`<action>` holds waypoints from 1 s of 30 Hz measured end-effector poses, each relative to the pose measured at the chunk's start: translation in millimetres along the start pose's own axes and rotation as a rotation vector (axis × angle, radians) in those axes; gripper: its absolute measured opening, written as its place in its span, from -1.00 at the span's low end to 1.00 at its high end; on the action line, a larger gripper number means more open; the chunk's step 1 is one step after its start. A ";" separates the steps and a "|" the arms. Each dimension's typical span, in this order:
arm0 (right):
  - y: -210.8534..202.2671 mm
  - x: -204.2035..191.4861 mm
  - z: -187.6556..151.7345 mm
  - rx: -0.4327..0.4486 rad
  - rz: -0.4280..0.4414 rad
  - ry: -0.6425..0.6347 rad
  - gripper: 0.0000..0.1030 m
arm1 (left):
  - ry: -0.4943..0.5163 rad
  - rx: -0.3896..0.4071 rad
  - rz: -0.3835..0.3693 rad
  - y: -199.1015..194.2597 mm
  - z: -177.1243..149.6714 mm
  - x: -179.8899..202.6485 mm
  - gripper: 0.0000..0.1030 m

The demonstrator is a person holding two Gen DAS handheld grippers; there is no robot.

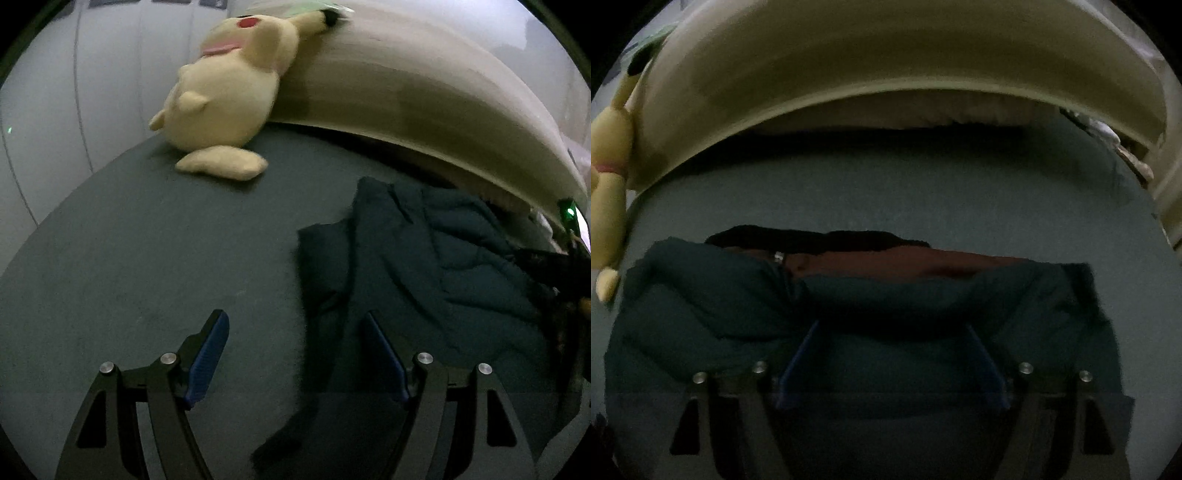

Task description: Fold large clothes

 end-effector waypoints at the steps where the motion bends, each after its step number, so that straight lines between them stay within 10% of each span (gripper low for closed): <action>1: -9.4 5.0 -2.1 0.015 0.017 0.011 0.58 | -0.023 0.003 -0.008 -5.8 0.2 -5.7 0.47; 8: -87.9 98.1 -59.1 0.115 0.096 0.148 0.60 | -0.050 0.002 -0.054 -23.2 7.3 -10.2 0.49; 13: -55.7 154.5 -127.2 -0.101 0.060 0.188 0.70 | -0.011 -0.147 -0.061 15.7 -17.4 -5.4 0.59; 20: -108.6 227.2 -130.5 0.059 0.243 0.438 0.83 | -0.077 -0.066 -0.212 -16.8 27.3 -12.2 0.72; 25: -72.5 223.9 -157.8 -0.061 0.476 0.554 0.83 | -0.154 -0.245 -0.460 14.7 17.6 7.3 0.75; 30: -55.4 192.9 -160.8 -0.073 0.548 0.517 0.85 | -0.204 -0.314 -0.501 40.7 12.4 9.3 0.75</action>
Point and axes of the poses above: each gripper's, at about its wrist camera, not at the fingertips, and y roughly the way its jaws point, x to its right, z to its top, the point moved 10 cm from there along y, roughly the way its jaws point, and after that the axes turned 2 degrees about -z, right-handed, at the moved point
